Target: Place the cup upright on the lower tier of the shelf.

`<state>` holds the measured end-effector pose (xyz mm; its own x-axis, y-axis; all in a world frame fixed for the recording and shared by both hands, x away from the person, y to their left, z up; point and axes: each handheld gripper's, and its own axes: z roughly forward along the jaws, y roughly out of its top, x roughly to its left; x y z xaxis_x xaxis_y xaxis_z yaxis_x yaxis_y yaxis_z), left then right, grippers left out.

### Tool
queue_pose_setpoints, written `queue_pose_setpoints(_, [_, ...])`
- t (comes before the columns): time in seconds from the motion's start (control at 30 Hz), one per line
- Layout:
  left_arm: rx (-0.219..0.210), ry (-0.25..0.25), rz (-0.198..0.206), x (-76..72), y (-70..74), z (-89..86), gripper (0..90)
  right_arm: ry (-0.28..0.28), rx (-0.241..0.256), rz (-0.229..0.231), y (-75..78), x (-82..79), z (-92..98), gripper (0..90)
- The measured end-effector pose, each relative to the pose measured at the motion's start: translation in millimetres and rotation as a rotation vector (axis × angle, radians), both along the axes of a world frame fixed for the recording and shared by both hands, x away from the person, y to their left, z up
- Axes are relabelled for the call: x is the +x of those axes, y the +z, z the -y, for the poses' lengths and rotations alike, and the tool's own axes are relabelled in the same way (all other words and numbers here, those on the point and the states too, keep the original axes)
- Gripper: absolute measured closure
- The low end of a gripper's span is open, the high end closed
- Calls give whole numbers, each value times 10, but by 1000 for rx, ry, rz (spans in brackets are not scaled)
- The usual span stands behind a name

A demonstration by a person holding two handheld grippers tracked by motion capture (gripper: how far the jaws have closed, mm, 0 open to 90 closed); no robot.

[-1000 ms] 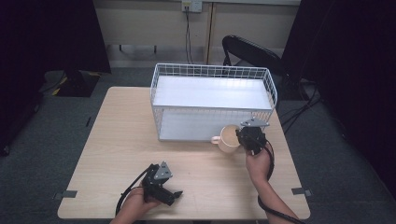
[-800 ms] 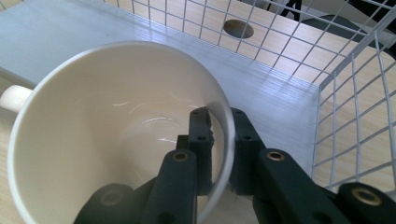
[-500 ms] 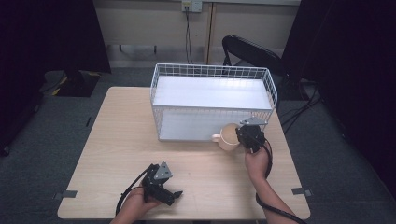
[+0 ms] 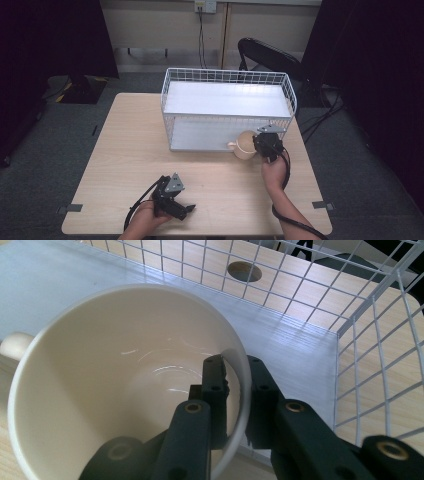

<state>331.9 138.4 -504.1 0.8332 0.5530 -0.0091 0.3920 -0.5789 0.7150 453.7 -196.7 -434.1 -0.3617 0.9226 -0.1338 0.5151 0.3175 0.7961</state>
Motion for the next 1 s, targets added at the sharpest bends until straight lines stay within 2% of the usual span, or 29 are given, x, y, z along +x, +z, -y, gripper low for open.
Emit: queue_pose_setpoints(1.0, [0, 0, 0, 0, 0, 0, 0, -28, 47, 13, 0, 90, -39, 805])
